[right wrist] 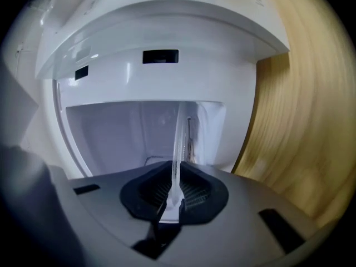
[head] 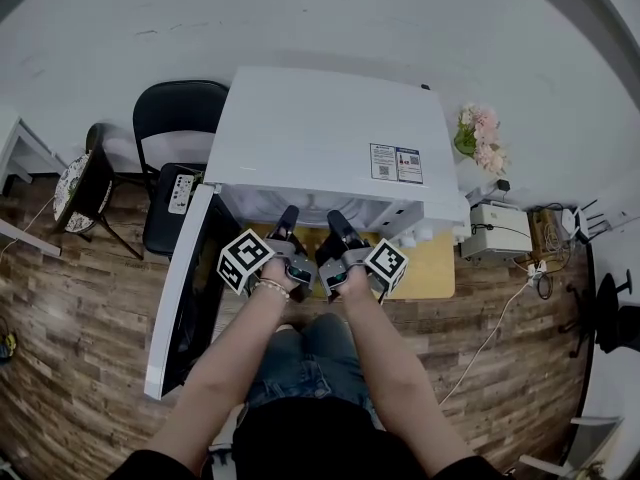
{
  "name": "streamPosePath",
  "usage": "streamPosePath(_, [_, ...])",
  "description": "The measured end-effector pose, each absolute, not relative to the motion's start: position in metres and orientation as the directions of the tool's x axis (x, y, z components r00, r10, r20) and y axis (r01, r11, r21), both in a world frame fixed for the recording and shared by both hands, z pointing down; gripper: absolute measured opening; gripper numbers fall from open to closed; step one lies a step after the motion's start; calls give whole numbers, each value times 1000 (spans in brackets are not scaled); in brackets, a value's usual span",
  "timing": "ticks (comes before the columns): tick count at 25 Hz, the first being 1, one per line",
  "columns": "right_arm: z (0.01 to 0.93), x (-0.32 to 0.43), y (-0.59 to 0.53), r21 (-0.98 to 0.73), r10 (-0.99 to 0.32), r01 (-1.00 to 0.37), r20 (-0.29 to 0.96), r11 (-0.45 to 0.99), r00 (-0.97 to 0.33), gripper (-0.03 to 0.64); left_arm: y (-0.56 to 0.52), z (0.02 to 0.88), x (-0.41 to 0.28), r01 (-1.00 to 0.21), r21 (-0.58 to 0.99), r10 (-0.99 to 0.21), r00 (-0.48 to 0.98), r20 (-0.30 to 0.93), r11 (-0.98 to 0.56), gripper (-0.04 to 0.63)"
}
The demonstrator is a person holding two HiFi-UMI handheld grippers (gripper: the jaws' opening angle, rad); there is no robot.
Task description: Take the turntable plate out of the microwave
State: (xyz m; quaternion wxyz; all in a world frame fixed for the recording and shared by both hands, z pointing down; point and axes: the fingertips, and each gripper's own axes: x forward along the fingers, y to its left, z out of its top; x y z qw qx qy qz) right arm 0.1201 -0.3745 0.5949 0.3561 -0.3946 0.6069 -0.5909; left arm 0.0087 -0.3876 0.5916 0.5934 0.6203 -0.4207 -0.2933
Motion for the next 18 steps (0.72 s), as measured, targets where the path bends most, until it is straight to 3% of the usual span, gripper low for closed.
streamPosePath(18, [592,109,-350,-996,-842,-88,26,25,-539,54,-409,592,11,-121,993,-879,473,69,12,109])
